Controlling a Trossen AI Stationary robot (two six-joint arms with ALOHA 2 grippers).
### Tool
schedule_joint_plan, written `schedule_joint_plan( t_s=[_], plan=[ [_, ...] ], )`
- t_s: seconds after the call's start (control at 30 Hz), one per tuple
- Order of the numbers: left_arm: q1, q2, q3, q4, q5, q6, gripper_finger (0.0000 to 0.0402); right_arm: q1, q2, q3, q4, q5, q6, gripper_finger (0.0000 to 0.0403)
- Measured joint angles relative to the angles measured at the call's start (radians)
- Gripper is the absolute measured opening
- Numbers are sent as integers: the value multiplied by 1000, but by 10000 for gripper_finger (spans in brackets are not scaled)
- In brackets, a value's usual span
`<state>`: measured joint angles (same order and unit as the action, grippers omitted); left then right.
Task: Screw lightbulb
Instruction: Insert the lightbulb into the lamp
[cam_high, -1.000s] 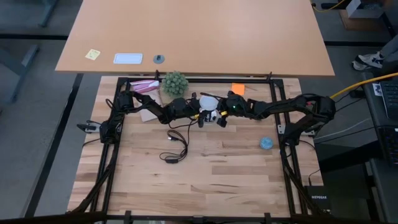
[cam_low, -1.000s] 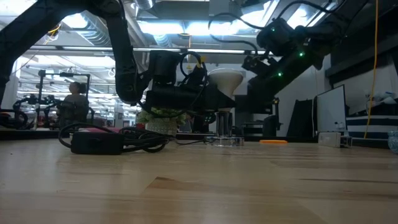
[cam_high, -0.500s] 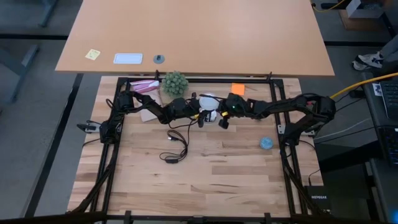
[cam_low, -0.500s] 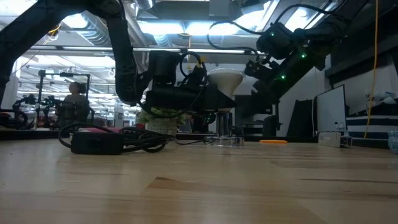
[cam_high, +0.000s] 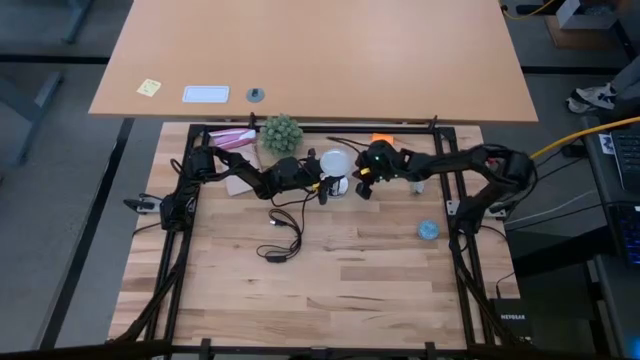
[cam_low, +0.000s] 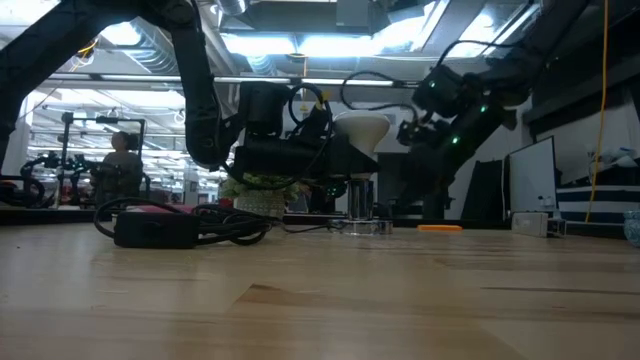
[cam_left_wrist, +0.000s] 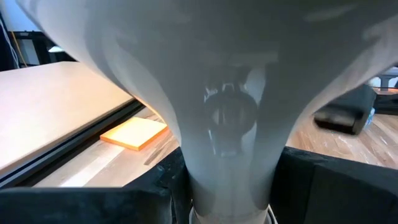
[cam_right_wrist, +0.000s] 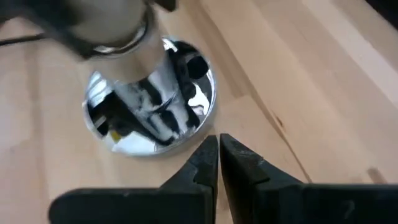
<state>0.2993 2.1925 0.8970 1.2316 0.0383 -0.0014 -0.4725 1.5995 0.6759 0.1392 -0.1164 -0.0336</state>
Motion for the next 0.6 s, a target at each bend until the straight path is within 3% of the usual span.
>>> schedule_joint_plan(
  t_s=[0.27, 0.6],
  plan=[
    [0, 0, 0, 0, 0, -3, 143, 0, 174, -1, 184, -7, 52, 23],
    [0, 0, 0, -1, 1, -3, 143, 0, 191, 2, 200, -24, 55, 23]
  ],
)
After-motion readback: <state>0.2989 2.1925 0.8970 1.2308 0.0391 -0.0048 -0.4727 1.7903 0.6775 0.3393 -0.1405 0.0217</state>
